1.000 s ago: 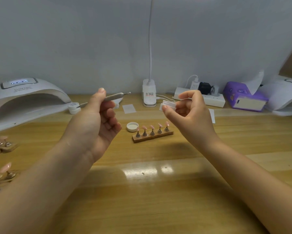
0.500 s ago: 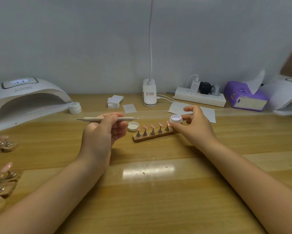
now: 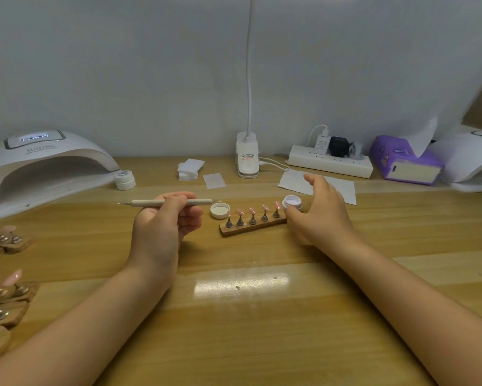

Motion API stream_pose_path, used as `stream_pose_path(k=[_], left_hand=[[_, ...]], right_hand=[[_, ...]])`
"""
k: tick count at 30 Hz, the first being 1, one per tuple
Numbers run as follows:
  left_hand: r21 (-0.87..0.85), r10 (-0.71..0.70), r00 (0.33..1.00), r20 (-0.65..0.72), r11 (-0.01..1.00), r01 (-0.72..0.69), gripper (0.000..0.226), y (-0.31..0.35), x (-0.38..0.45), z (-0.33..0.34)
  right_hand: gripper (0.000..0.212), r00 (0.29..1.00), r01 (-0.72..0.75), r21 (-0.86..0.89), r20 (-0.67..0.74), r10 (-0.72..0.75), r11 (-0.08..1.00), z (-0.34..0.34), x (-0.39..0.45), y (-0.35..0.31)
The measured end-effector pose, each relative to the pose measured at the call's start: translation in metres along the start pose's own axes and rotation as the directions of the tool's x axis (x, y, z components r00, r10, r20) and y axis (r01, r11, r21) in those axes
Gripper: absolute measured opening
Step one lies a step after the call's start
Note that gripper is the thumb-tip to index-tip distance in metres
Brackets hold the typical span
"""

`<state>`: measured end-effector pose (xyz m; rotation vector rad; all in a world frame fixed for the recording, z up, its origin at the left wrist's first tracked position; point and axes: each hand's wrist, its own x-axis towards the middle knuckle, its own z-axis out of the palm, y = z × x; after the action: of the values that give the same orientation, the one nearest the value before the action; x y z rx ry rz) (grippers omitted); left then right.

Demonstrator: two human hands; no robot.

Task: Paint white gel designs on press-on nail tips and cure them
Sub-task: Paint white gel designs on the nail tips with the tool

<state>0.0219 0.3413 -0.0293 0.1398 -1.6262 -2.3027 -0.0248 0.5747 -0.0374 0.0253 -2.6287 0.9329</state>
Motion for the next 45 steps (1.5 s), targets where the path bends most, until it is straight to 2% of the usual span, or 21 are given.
stream_pose_path(k=[3, 5, 6, 9, 12, 18, 25, 30, 34, 41, 45], left_hand=[[-0.012, -0.004, 1.000, -0.024, 1.000, 0.004, 0.020, -0.002, 0.002, -0.001], [-0.019, -0.009, 0.999, -0.044, 1.000, 0.008, 0.020, -0.002, 0.004, -0.002], [-0.023, -0.011, 0.998, -0.055, 1.000, 0.009, 0.019, -0.003, 0.004, -0.002], [-0.029, -0.007, 0.997, -0.075, 1.000, 0.005, 0.020, -0.004, 0.004, -0.002], [-0.045, -0.009, 0.997, -0.079, 0.999, 0.006, 0.019, -0.004, 0.004, -0.001], [-0.082, -0.008, 0.998, -0.056, 0.997, 0.004, 0.020, -0.004, 0.005, -0.001], [-0.068, 0.008, 0.999, -0.047, 0.998, -0.011, 0.020, -0.006, 0.006, -0.002], [-0.060, 0.017, 0.999, -0.037, 0.998, -0.020, 0.021, -0.007, 0.005, -0.002], [-0.039, 0.029, 0.999, -0.026, 0.999, -0.030, 0.021, -0.008, 0.005, -0.002], [-0.031, 0.034, 0.999, -0.013, 0.999, -0.035, 0.021, -0.007, 0.004, -0.002], [0.009, 0.071, 0.997, 0.017, 0.997, -0.071, 0.020, -0.006, 0.003, -0.003]], right_hand=[[0.034, 0.961, 0.227, -0.039, -0.150, -0.231, 0.973, -0.004, -0.012, -0.020], [0.012, 0.935, 0.325, -0.059, -0.126, -0.330, 0.944, -0.003, -0.022, -0.035], [0.011, 0.937, 0.337, -0.070, -0.070, -0.342, 0.939, 0.000, -0.027, -0.041], [0.021, 0.949, 0.307, -0.112, 0.106, -0.296, 0.945, 0.012, -0.039, -0.052], [0.026, 0.939, 0.329, -0.164, 0.162, -0.304, 0.930, 0.019, -0.045, -0.056], [0.030, 0.957, 0.284, -0.250, 0.140, -0.256, 0.926, 0.028, -0.042, -0.052], [0.037, 0.943, 0.313, -0.313, 0.215, -0.254, 0.897, 0.035, -0.037, -0.050], [0.035, 0.953, 0.287, -0.298, 0.186, -0.240, 0.910, 0.032, -0.037, -0.051], [0.034, 0.939, 0.322, -0.299, 0.218, -0.264, 0.898, 0.029, -0.038, -0.052], [0.040, 0.903, 0.418, -0.406, 0.283, -0.323, 0.813, 0.027, -0.038, -0.052], [0.037, 0.918, 0.391, -0.318, 0.204, -0.340, 0.864, 0.025, -0.040, -0.053]])
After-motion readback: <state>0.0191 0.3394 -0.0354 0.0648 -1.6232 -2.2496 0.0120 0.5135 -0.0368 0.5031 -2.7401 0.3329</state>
